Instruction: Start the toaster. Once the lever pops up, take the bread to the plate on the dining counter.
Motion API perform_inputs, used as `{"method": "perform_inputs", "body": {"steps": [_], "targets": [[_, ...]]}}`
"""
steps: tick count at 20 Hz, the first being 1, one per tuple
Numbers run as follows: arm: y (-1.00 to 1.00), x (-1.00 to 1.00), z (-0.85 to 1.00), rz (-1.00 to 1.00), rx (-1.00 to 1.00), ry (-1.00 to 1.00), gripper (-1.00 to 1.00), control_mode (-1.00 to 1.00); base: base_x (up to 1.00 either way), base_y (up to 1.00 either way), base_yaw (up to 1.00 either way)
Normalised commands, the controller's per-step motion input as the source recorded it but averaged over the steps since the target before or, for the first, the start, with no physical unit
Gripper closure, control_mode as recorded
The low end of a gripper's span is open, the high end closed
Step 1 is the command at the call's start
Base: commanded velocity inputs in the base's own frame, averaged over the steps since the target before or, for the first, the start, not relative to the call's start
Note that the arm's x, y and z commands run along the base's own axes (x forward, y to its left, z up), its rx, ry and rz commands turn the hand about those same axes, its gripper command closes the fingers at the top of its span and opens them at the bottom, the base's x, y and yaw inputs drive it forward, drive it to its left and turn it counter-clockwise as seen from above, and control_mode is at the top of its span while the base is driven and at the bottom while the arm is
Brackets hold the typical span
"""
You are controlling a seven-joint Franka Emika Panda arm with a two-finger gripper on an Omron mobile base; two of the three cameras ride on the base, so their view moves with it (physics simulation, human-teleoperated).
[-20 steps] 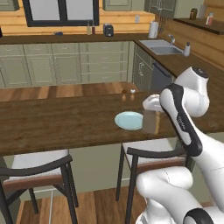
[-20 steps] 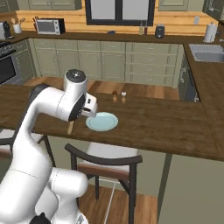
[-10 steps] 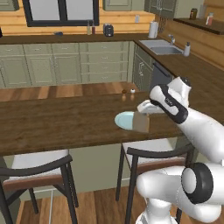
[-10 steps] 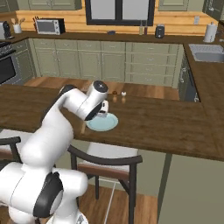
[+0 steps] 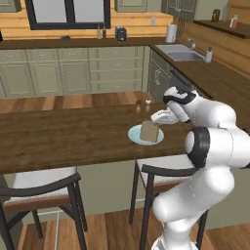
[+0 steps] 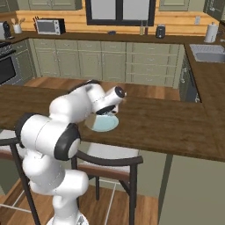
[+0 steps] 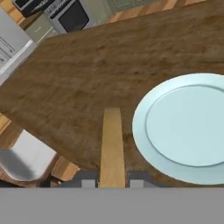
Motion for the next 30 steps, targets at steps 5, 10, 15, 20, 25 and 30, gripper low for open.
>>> {"method": "perform_inputs", "body": {"steps": [5, 10, 15, 20, 25, 30], "targets": [[-0.01, 0.87, -0.46, 0.07, 0.06, 0.01, 1.00, -1.00, 0.00, 0.00, 0.00], [0.00, 0.45, -0.53, 0.01, 0.00, 0.00, 1.00, -1.00, 0.00, 0.00, 0.00], [0.00, 0.24, -0.44, 0.00, 0.00, 0.00, 1.00, -1.00, 0.00, 0.00, 0.00], [0.00, 0.16, -0.23, 0.00, 0.00, 0.00, -1.00, -1.00, 0.00, 0.00, 0.00], [-0.08, 0.19, 0.00, 0.00, -0.04, 0.00, -1.00, -1.00, 0.00, 0.00, 0.00], [-0.05, 0.40, 0.00, -0.01, -0.10, 0.00, -1.00, -1.00, 0.00, 0.00, 0.00]]}}
